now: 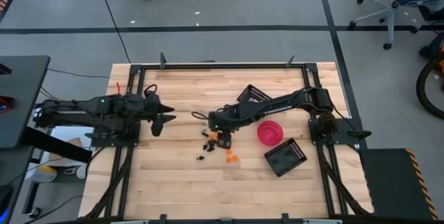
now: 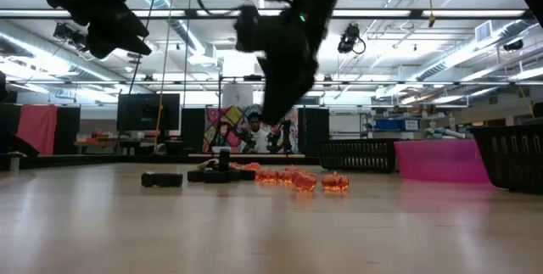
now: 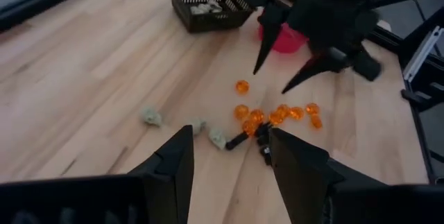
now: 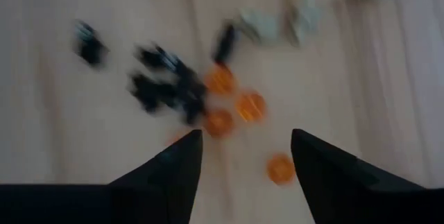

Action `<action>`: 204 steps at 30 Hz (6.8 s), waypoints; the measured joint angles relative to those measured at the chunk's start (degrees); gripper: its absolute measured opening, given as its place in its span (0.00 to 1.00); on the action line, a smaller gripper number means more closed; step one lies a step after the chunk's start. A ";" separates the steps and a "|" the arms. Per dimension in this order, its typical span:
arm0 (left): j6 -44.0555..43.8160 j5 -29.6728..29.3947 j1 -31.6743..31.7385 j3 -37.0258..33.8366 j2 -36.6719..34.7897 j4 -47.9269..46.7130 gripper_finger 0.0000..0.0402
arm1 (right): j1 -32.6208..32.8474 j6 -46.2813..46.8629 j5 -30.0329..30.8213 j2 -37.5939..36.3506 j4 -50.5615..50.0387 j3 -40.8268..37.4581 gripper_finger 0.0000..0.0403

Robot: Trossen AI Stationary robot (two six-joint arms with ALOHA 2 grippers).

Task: Sort Halloween decoration
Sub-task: Put the orange pumpkin toy into the red bowl

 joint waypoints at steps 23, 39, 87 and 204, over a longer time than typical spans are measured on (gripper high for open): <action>0.08 -3.54 -0.80 0.00 0.61 0.02 0.40 | -3.37 -6.28 -1.70 -0.02 12.69 -14.78 0.52; -0.96 -5.51 -0.80 0.00 0.61 0.03 0.40 | -3.28 -8.46 0.61 -0.17 14.98 -15.96 0.29; -1.04 -6.51 -0.78 -0.02 0.55 -3.71 0.40 | -3.65 -0.09 -13.78 -0.09 -43.39 -7.41 0.29; -3.56 -6.75 -0.78 -0.04 2.84 -1.77 0.40 | -3.19 -6.36 -4.53 3.74 28.82 -14.73 0.47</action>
